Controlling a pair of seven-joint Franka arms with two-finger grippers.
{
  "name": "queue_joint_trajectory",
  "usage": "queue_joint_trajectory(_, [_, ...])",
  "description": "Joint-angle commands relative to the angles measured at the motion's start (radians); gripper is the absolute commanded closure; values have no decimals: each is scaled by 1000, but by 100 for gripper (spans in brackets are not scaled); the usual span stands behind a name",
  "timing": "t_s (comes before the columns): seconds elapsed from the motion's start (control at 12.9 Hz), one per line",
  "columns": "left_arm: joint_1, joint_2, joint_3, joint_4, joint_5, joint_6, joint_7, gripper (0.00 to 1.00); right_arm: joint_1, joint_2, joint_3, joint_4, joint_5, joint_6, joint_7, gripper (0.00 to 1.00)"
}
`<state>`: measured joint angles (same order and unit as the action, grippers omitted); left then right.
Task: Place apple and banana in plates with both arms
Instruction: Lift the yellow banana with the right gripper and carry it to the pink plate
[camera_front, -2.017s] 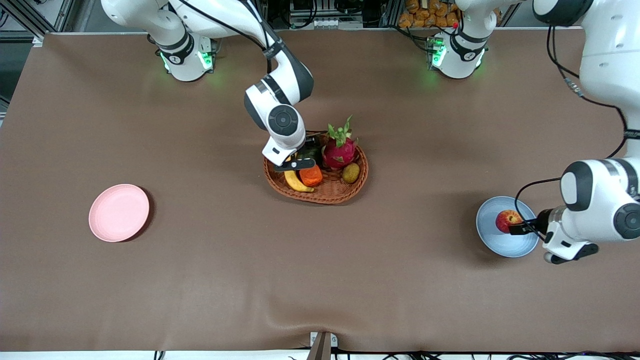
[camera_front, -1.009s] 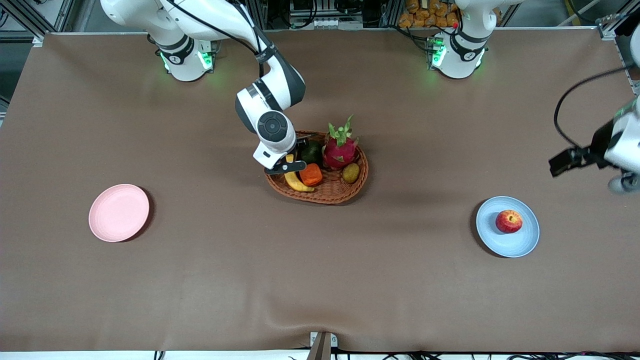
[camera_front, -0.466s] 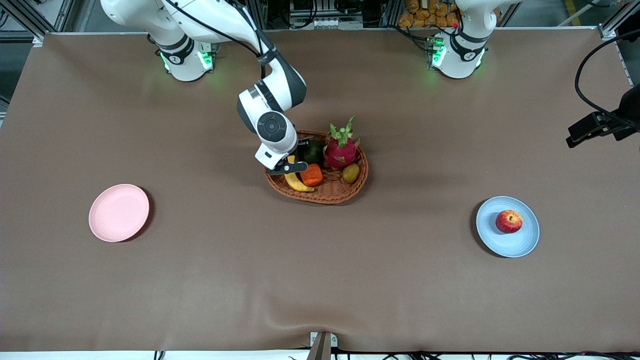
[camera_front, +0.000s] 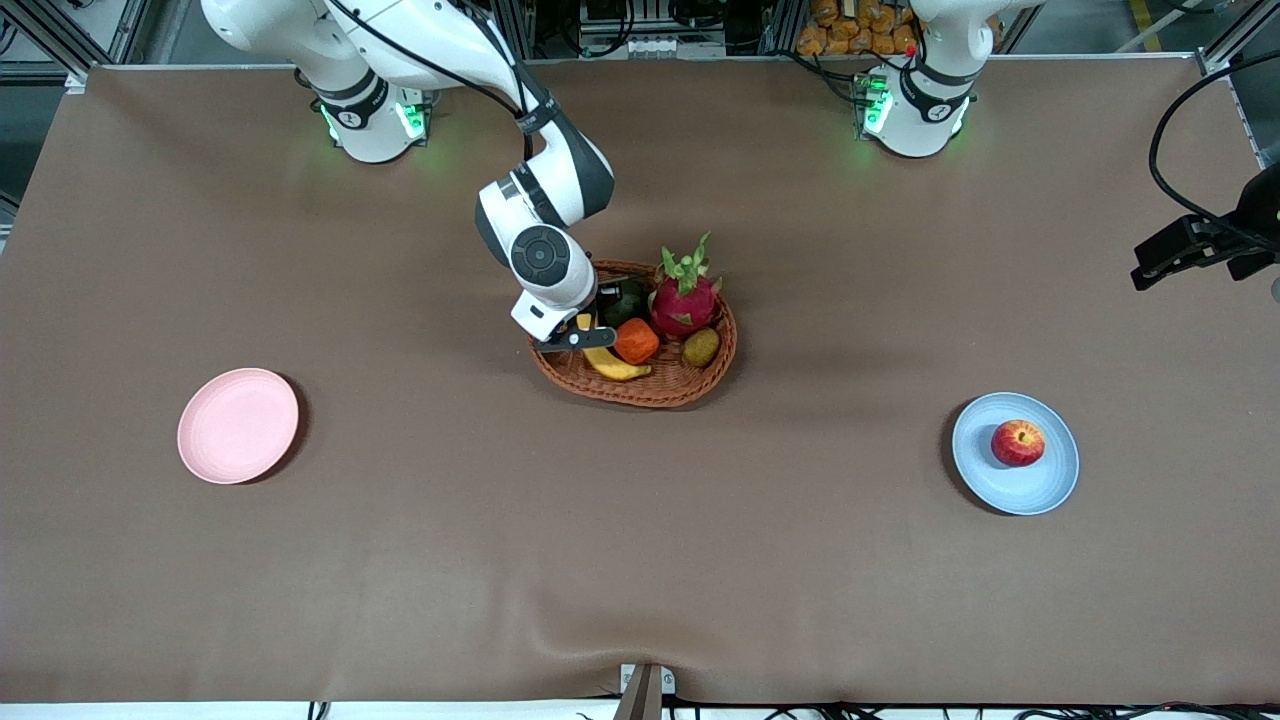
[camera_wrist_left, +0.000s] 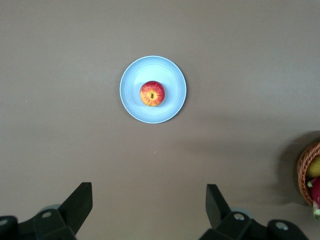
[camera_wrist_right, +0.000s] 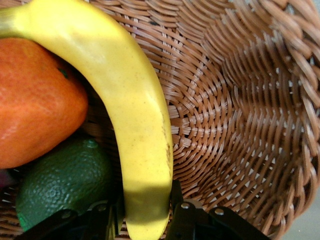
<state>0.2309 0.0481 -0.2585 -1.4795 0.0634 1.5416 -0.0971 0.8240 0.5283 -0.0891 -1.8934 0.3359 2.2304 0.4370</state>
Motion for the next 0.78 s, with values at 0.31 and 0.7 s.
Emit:
queue_joint_trajectory(0.31, [-51, -54, 28, -10, -22, -11, 13, 0, -58, -135, -47, 48, 22, -176, -17, 100])
queue_joint_trajectory(0.7, [-214, -74, 177, -8, -24, -29, 13, 0, -57, -240, -225, 39, 20, -371, -1, 100])
